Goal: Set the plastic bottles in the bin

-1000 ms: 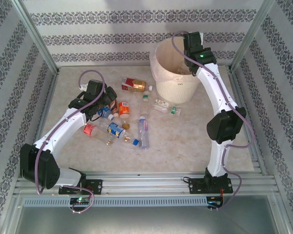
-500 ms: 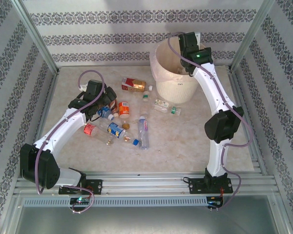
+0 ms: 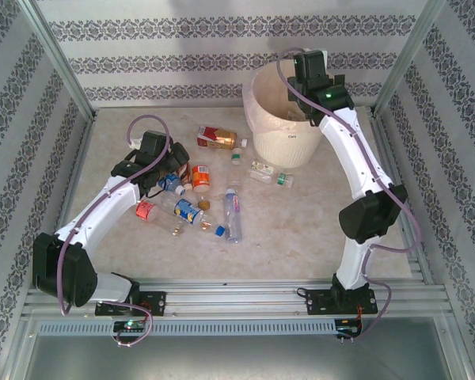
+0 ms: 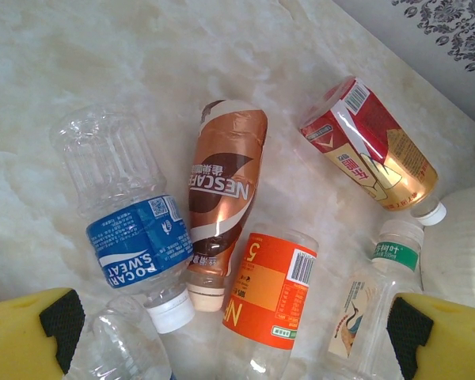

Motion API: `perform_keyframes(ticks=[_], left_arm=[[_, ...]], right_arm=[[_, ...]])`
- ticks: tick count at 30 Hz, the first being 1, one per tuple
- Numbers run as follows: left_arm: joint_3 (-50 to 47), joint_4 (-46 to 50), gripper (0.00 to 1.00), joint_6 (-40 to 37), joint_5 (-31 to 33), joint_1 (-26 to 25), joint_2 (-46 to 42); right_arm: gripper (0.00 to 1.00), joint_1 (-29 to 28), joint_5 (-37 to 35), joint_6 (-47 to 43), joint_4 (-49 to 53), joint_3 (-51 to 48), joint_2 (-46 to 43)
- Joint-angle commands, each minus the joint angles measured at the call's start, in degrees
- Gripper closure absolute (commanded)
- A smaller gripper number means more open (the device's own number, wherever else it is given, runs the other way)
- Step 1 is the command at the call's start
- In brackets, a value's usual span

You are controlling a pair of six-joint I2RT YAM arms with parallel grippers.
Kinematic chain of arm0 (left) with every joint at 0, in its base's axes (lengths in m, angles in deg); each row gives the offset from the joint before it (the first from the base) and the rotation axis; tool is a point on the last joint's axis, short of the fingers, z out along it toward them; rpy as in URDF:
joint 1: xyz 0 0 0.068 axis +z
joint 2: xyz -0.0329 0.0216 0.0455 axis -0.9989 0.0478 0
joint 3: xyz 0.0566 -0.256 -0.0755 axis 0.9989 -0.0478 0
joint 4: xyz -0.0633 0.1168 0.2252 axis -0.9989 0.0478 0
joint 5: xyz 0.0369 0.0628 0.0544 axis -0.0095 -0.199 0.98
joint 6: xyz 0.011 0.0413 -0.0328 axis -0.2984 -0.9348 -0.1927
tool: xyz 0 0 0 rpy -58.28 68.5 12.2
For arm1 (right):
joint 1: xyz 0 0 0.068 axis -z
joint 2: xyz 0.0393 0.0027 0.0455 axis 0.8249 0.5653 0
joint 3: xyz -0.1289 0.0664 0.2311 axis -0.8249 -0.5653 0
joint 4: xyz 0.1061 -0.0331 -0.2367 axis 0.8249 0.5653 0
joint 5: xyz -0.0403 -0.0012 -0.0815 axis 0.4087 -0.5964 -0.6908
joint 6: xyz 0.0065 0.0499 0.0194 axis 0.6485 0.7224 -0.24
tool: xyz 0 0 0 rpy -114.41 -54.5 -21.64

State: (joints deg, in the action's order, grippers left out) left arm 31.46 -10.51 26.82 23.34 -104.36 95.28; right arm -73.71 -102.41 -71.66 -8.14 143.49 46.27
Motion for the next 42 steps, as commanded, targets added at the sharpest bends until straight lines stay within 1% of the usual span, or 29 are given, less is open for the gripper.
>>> perform_keyframes(ticks=[1,4,12,15,19,23,25,30,34,38,42], left_arm=[[0.54,0.48,0.0,0.25,-0.53,0.9,0.6],[1.15,0.75,0.0,0.22,-0.91,1.0,1.39],[4.56,3.57,0.0,1.7,-2.22,1.11,5.7],[5.85,4.11,0.0,1.14,-2.8,1.28,7.65],[7.42,6.86,0.0,0.01,-0.45,1.52,9.36],[6.72,7.61,0.0,0.03,2.09,2.38,10.12],[5.82,7.11,0.0,0.35,3.19,3.76,10.5],[5.64,6.29,0.0,0.52,1.35,9.16,13.73],[8.25,7.26,0.0,1.08,-0.78,12.27,18.37],[11.59,8.8,0.0,1.81,-1.54,13.71,22.7],[14.31,9.32,0.0,2.75,-2.58,14.03,26.19]], right_arm=[[0.02,-1.08,3.72,1.12,-4.48,-3.41,-4.27],[0.02,-1.42,6.4,1.73,-9.7,-9.28,-8.44],[0.02,-1.46,18.64,5.14,-23.84,-26.98,-21.23],[0.02,-1.38,22.68,6.29,-27.79,-32.58,-25.05],[0.02,-1.56,27.94,6.63,-33.65,-40.6,-30.16],[0.02,-1.88,33.61,6.59,-39.93,-48.46,-35.3],[0.02,-2.25,34.65,6.81,-41.89,-51.3,-37.31],[0.02,-2.96,35.13,6.53,-43.05,-56.38,-41.18],[0.02,-3.31,32.89,6.25,-43.39,-58.86,-43.06],[0.02,-3.31,31.48,5.59,-42.86,-59.4,-44.02],[0.02,-3.41,30.96,4.83,-41.69,-59.23,-44.57]])
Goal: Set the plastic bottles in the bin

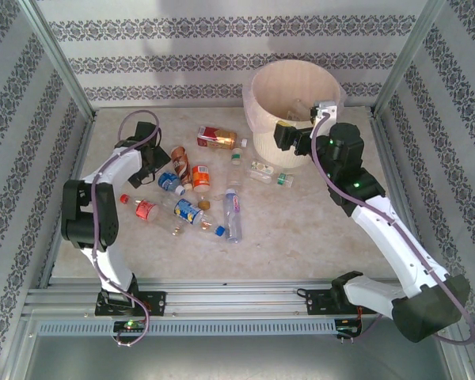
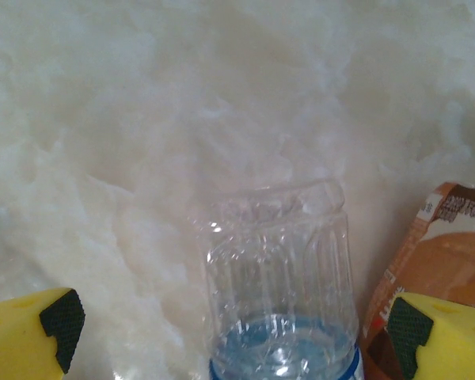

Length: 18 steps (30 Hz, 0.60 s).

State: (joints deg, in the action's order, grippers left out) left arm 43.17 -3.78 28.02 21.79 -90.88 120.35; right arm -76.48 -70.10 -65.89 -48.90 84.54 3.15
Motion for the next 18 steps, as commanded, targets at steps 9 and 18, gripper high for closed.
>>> perform_keyframes(ticks=[9,18], left_arm=[[2.74,-2.32,0.0,5.78,-2.29,1.77,7.09],[-1.05,-11.87,0.18,8.11,-4.96,2.39,8.73]], right_arm=[[0.02,-0.76,-1.27,-1.52,0.78,-0.54,-2.8],[0.02,-1.0,-1.96,-3.38,2.99,-1.4,-5.43]])
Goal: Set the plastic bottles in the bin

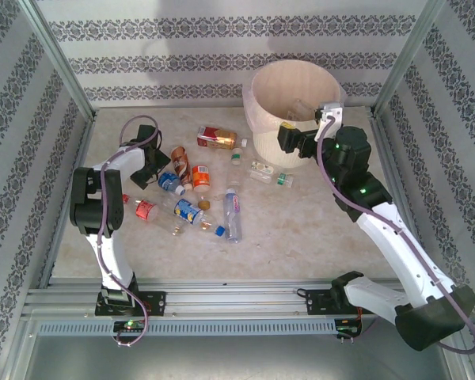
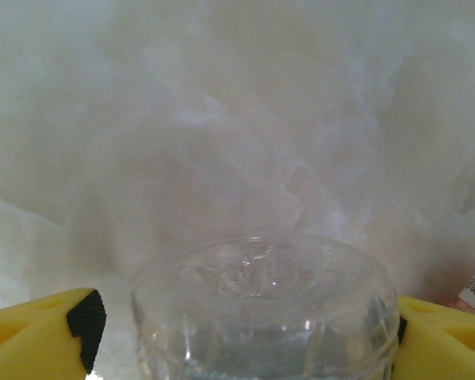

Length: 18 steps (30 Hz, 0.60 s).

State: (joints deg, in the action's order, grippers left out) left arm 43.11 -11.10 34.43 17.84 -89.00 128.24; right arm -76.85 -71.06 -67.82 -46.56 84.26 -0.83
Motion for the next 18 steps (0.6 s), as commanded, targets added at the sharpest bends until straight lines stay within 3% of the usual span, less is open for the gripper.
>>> perform_keyframes(ticks=[1,9,18], left_arm=[[-1.27,-5.08,0.22,1.66,-0.96,0.51,0.92],[-2.88,-8.33,0.39,0.08,-0.48,0.6,-2.17],[-10.12,-18.88,0.44,-6.67,-0.37,0.6,-14.15]], right_arm=[[0.02,-0.62,-1.08,-1.54,0.63,-1.25,-1.6],[0.02,-0.78,-0.07,-1.17,1.16,-1.32,-1.54],[0.02,-1.05,0.02,2.18,-0.63,-3.91,-2.85]])
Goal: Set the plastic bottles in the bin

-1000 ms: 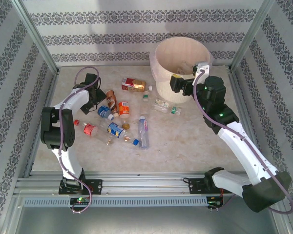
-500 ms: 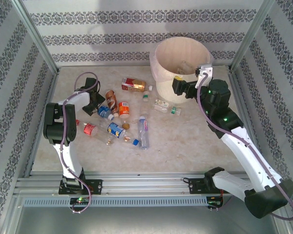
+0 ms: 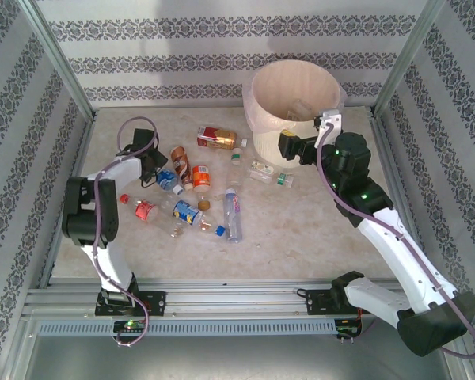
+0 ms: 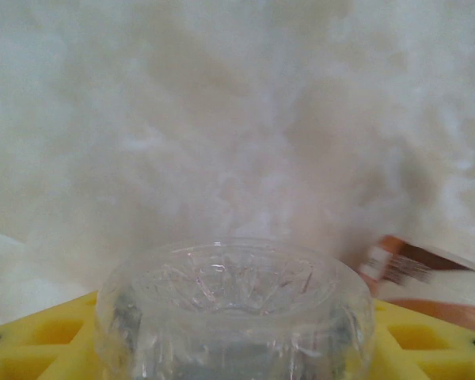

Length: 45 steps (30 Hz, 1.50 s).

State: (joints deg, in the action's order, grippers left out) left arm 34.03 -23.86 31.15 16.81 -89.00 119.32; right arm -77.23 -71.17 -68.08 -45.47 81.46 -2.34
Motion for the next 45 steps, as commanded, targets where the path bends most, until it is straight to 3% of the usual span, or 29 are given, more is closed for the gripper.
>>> perform_keyframes(ticks=[1,6,14,18,23,34,45], left_arm=[[-1.87,-7.22,0.45,-3.92,0.08,0.52,-6.87],[-3.85,-11.84,0.46,-5.1,-5.46,-0.66,-13.74],[-1.41,-17.98,0.46,-8.49,-15.52,-7.9,-19.36],[0.64,-24.24,0.46,-7.5,-23.48,-11.2,-18.9],[4.64,-34.95,0.45,-2.07,-35.79,-13.85,-15.25],[9.29,-41.14,0.45,-1.67,-39.8,-20.87,-12.09],[10.55,-44.69,0.44,-0.02,-42.98,-22.42,-10.11]], right_arm=[[0.02,-0.74,0.16,3.77,-2.76,-1.8,-1.56],[0.02,-1.48,1.08,9.58,-8.13,-5.57,-2.14],[0.02,-4.31,3.29,12.73,-9.46,-6.44,0.42],[0.02,-4.88,10.93,14.6,-12.18,-6.32,2.87],[0.02,-5.76,20.94,23.12,-15.21,-3.54,7.32],[0.02,-7.46,28.31,30.41,-24.23,-1.14,14.98],[0.02,-7.62,34.75,32.09,-27.78,2.23,19.71]])
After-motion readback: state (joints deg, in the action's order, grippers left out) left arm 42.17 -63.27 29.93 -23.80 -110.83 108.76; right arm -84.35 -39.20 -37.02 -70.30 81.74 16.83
